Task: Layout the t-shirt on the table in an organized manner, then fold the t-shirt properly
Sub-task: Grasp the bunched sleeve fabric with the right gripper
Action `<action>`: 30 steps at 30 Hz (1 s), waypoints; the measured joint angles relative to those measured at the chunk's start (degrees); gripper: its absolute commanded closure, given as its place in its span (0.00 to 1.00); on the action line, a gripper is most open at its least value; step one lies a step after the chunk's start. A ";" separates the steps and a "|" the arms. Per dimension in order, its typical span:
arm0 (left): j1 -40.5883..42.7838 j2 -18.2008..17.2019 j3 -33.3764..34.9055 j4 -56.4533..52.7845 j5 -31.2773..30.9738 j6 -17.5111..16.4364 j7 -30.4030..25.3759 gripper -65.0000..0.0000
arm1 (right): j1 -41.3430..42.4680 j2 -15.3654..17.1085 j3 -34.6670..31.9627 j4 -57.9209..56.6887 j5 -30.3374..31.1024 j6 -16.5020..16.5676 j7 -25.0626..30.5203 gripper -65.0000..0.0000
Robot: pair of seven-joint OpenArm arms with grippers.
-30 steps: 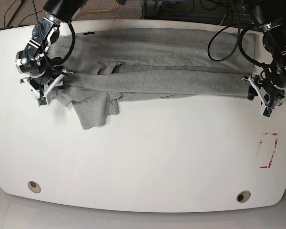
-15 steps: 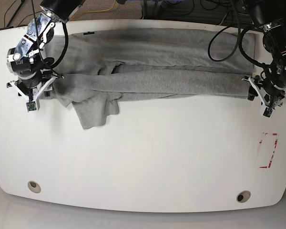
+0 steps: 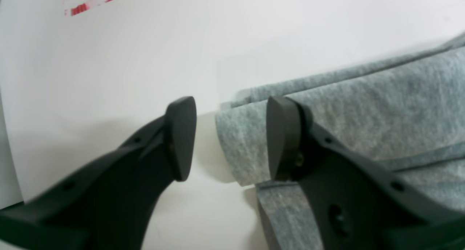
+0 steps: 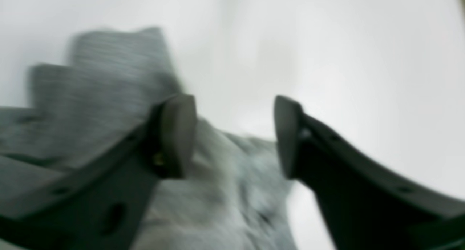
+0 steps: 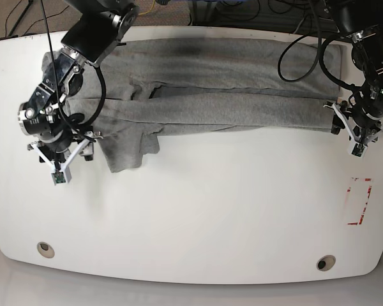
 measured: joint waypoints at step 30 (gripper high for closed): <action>0.15 -0.09 -0.24 0.04 0.02 0.00 0.04 0.55 | 8.09 2.36 0.46 -35.36 -0.22 -0.55 17.64 0.18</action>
